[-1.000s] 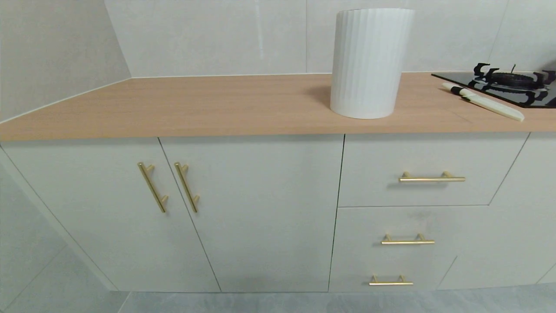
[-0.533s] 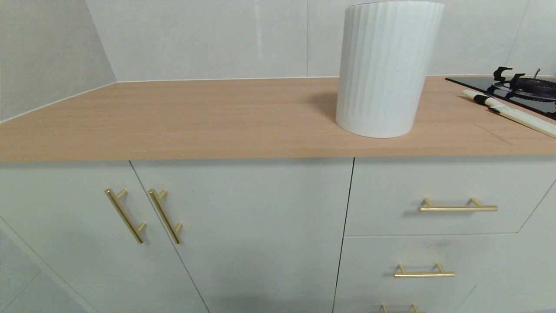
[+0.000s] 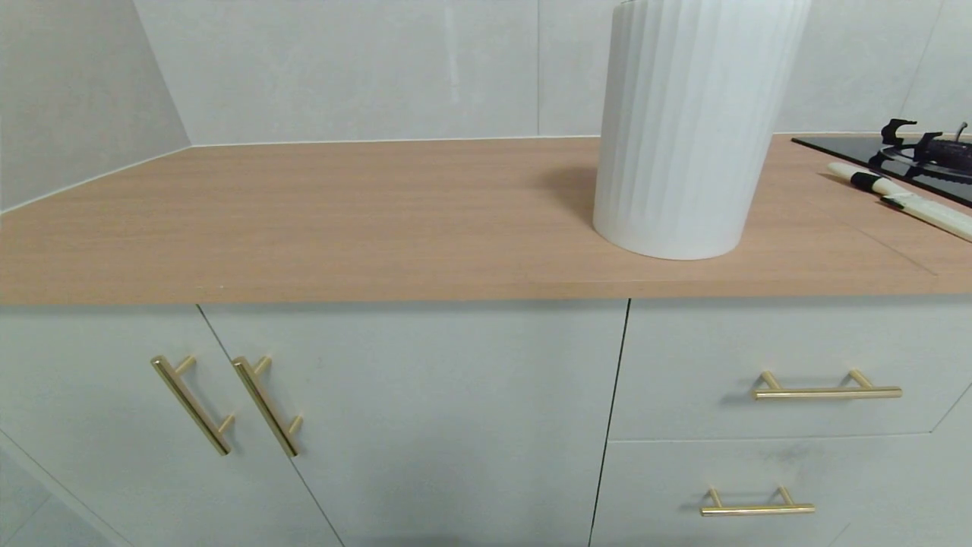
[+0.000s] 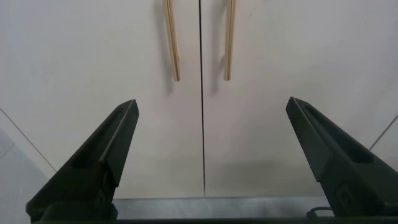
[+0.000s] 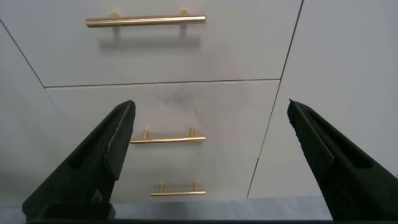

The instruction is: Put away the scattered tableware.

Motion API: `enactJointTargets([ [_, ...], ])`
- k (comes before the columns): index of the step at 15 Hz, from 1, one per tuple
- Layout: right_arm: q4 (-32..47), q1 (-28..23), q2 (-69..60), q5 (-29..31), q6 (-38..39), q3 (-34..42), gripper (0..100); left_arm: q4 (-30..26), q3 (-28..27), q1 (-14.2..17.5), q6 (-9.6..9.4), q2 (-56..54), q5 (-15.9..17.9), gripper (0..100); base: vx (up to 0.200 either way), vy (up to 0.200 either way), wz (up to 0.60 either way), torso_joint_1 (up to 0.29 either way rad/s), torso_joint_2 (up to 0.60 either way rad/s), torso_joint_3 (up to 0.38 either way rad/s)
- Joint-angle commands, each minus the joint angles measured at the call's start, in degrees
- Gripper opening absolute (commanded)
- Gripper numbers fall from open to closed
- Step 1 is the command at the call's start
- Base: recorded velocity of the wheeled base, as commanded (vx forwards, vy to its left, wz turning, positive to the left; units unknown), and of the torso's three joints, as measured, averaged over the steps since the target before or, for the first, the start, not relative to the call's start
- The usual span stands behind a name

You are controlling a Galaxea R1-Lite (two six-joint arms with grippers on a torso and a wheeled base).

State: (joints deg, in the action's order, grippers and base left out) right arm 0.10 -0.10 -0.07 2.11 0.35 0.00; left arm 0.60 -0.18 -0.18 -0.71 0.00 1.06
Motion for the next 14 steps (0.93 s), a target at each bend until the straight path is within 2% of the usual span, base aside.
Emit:
enactJointTargets([
  [1,0.0,0.0,0.1,0.0,0.0,0.0,100,0.0,0.0,0.0,0.0,0.0,0.0,100,0.0,0.0,0.0,0.0,0.0,0.0],
  [3,0.0,0.0,0.1,0.0,0.1,0.0,100,0.0,0.0,0.0,0.0,0.0,0.0,100,0.0,0.0,0.0,0.0,0.0,0.0],
  [12,0.0,0.0,0.1,0.0,0.0,0.0,100,0.0,0.0,0.0,0.0,0.0,0.0,100,0.0,-0.2,0.0,0.005,0.0,0.001],
  [14,0.0,0.0,0.1,0.0,0.0,0.0,100,0.0,0.0,0.0,0.09,0.0,0.0,100,0.0,0.0,0.0,0.0,0.0,0.0],
])
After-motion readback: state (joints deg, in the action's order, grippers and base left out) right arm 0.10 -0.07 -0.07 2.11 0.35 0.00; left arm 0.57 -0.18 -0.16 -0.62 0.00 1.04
